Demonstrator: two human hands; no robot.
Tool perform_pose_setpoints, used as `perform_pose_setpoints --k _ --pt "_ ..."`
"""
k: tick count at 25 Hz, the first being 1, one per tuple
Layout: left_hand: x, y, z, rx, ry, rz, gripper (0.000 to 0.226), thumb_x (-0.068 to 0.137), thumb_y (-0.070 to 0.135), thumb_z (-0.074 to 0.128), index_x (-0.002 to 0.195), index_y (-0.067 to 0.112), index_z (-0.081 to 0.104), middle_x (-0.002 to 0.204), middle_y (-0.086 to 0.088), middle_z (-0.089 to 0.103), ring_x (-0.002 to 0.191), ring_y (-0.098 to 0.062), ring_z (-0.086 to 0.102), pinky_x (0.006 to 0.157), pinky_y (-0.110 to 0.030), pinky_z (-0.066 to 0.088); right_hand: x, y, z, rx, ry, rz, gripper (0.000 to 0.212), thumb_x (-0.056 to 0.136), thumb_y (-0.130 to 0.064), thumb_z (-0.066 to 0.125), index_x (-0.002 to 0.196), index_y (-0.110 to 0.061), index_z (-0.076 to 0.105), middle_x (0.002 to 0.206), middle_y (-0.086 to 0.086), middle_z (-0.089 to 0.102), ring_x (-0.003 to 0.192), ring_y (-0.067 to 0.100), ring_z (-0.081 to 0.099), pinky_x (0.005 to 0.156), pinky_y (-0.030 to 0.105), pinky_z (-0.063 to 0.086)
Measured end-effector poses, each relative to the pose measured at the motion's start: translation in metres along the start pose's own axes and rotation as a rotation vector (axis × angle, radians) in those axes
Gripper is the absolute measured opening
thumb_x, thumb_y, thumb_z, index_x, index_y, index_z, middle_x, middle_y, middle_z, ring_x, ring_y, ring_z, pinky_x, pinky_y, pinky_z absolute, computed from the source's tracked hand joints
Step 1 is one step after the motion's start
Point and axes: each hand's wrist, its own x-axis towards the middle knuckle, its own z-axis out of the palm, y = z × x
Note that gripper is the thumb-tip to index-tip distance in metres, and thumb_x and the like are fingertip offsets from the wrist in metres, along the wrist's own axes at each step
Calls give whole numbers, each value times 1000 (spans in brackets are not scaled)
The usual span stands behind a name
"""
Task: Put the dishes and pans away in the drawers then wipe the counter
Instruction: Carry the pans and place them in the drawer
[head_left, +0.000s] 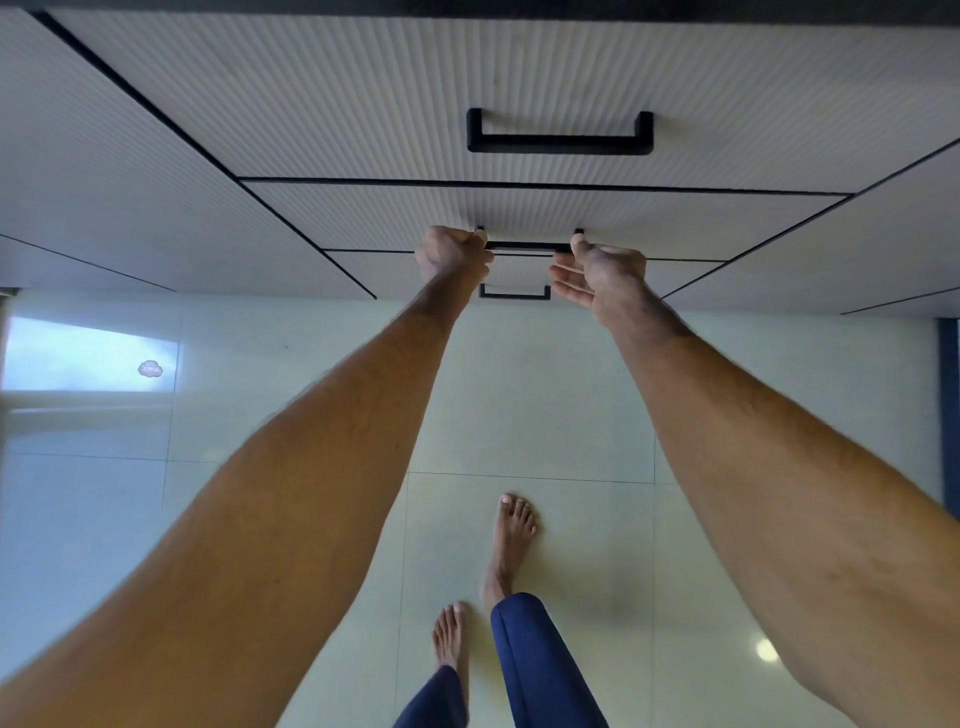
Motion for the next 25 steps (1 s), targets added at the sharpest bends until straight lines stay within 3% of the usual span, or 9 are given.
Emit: perform_pose_setpoints --k 3,6,9,12,14,18,22,23,25 --pt "-10 -32 0 306 0 294 41 105 31 52 73 9 65 65 -4 64 70 -25 67 66 -38 55 1 25 -11 -18 -3 -110 41 102 -41 61 100 -2 73 92 15 79 75 26 78 65 38 65" --pt "-19 -90 -4 751 -50 566 34 109 28 40 117 -1 56 107 -22 62 99 -32 57 74 -39 39 2 96 -19 -194 23 -141 65 106 -53 43 101 3 74 93 18 77 78 26 75 63 35 62" --pt "2 -137 6 1099 -165 701 45 98 14 56 138 -1 44 133 -21 53 122 -35 51 94 -45 48 26 152 -17 -811 -3 -372 51 96 -47 47 97 -2 71 101 15 74 96 29 69 87 36 55" --pt "40 -156 33 1295 -235 806 63 88 7 65 144 -1 39 145 -19 44 131 -32 44 109 -40 40 65 167 4 -1190 -152 -553 51 103 -25 56 146 0 46 152 17 49 145 29 41 118 35 32" --pt "67 -159 52 1355 -251 854 66 86 7 67 146 1 39 148 -16 42 137 -30 41 115 -39 34 101 161 20 -1403 -185 -712 63 105 -20 52 158 2 27 164 18 32 154 29 26 125 35 21" --pt "126 -176 82 1391 -342 819 65 84 3 66 143 6 40 146 -13 46 139 -30 41 112 -44 36 171 165 44 -1527 -157 -692 48 98 -14 57 144 -7 44 144 15 53 137 33 49 109 43 45" --pt "147 -192 86 1179 -289 852 45 92 1 58 135 9 49 139 -11 52 135 -32 45 100 -49 48 185 187 53 -1426 -55 -758 36 104 -20 51 139 -9 51 144 10 53 138 29 47 109 37 42" --pt "152 -191 83 1200 -450 872 37 96 4 55 132 9 52 136 -12 55 132 -33 48 98 -48 48 180 187 56 -1408 -27 -737 34 106 -21 49 137 -9 53 143 9 54 137 29 48 107 36 43" --pt "129 -184 93 1168 -300 677 30 103 12 45 132 8 53 138 -11 56 129 -33 51 98 -44 46 166 182 58 -1418 6 -643 30 106 -17 49 133 -9 59 140 11 58 132 30 54 102 37 47"
